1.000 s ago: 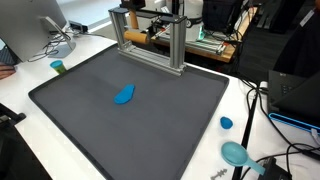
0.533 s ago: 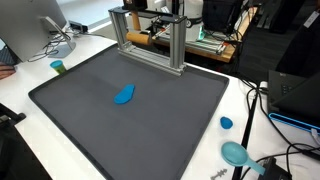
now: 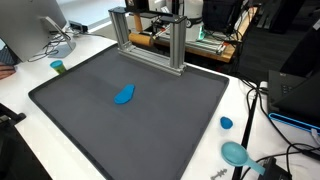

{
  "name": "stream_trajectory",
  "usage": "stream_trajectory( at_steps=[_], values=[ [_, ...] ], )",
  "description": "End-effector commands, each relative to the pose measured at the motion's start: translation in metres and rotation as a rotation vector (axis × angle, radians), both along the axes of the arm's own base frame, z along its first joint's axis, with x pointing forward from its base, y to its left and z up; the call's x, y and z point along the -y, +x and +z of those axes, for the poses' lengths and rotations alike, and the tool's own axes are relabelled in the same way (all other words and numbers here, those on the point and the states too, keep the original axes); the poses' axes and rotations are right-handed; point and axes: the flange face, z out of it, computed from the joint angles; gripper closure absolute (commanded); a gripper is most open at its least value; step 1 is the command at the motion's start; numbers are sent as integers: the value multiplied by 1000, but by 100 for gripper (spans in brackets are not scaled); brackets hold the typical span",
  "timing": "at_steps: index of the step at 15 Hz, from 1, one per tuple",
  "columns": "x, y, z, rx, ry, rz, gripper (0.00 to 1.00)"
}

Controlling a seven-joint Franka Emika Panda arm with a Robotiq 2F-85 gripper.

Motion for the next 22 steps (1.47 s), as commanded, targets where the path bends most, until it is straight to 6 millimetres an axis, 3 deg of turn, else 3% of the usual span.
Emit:
stream_trajectory(
  at_steps=[1,6,10,16,22],
  values=[
    [-20,-16,10,1,22,-76,78],
    [-61,-38,16,32,-52,-115,78],
    [-73,-55,15,47,-85,-96,78],
    [-57,-58,-2,10,-43,-47,78],
    [-38,-74,-9,-17,-25,17,78]
  ],
)
